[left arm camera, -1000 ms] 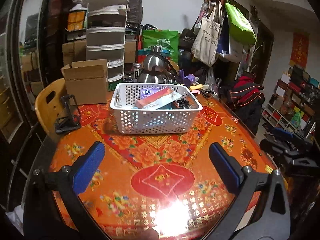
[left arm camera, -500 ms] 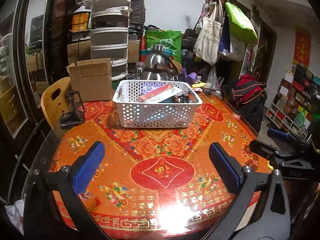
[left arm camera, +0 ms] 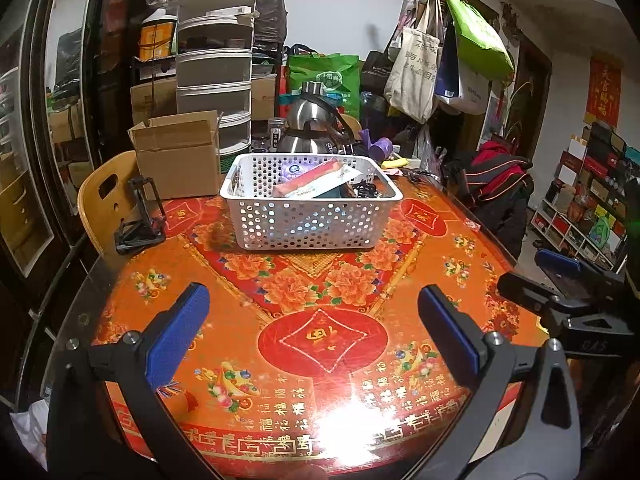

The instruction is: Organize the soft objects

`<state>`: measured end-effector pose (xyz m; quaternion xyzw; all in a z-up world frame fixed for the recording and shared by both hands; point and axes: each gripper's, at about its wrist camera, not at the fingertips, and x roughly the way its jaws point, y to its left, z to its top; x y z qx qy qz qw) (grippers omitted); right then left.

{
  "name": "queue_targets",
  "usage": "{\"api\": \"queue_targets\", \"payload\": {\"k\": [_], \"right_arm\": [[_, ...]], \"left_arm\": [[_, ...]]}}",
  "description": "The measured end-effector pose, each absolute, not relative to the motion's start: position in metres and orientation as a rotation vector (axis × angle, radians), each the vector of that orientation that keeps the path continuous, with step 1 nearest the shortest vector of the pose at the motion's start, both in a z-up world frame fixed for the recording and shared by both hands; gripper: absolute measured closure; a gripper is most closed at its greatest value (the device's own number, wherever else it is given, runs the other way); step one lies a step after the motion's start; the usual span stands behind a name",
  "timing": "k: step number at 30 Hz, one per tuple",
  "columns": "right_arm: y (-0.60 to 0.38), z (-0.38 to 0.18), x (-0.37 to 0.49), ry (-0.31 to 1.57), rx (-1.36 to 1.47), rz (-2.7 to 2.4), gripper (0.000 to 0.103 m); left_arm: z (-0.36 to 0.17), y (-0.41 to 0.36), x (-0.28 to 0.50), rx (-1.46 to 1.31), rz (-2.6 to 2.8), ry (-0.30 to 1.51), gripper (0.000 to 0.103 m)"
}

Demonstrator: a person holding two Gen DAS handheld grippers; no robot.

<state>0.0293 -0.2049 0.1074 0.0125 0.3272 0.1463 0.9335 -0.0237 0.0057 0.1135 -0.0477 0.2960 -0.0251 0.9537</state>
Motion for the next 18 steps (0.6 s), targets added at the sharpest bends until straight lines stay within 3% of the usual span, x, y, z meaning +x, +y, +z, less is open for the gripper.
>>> {"api": "queue_targets", "payload": {"k": [18], "right_arm": [[-0.209, 0.1084, 0.0289, 0.673, 0.02, 0.293, 0.002]], "left_arm": [[0.1087, 0.0054, -0.0202, -0.099, -0.057, 0.607, 0.0]]}}
